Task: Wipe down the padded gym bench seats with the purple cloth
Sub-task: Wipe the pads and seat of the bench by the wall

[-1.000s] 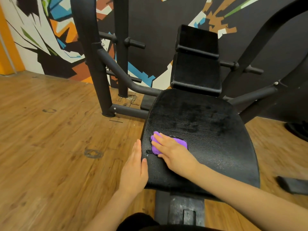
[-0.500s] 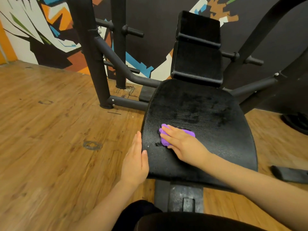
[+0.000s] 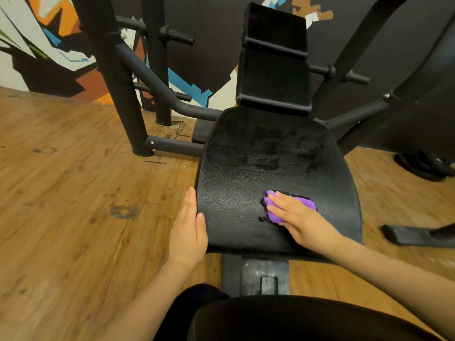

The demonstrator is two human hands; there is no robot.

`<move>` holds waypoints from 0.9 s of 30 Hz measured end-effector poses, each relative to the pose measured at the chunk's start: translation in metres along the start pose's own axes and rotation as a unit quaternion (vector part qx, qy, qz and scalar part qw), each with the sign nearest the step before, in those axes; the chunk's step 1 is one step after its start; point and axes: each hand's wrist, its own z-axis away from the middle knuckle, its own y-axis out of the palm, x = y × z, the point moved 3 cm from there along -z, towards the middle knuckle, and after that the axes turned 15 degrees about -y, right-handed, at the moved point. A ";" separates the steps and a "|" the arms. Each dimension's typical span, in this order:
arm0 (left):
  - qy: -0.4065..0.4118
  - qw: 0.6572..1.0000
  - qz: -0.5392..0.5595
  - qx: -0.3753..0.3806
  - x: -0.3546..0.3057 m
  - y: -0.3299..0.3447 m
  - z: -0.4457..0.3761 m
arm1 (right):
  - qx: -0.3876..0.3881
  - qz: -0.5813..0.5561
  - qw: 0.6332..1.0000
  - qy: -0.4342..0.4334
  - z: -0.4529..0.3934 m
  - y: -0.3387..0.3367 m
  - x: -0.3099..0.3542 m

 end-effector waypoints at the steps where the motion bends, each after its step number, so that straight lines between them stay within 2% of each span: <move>1: -0.004 1.000 -0.001 0.002 0.000 0.000 0.000 | -0.002 0.003 1.000 0.021 0.015 -0.006 -0.004; 7: -0.015 1.000 -0.012 0.008 0.002 0.002 0.000 | -0.031 0.047 0.992 0.109 0.086 -0.039 -0.027; 11: -0.016 1.000 -0.015 0.006 0.001 0.003 0.001 | -0.047 0.071 0.990 0.117 0.088 -0.040 -0.034; 17: -0.013 0.999 -0.034 0.008 -0.001 -0.001 0.001 | -0.097 0.092 0.975 0.178 0.089 -0.032 -0.034; 22: -0.007 1.000 -0.022 0.006 0.002 0.002 0.001 | -0.069 0.081 0.988 0.112 0.125 -0.024 -0.005; 27: -0.014 1.000 -0.021 -0.001 0.001 0.002 0.001 | -0.015 0.069 0.995 0.067 0.125 -0.029 -0.011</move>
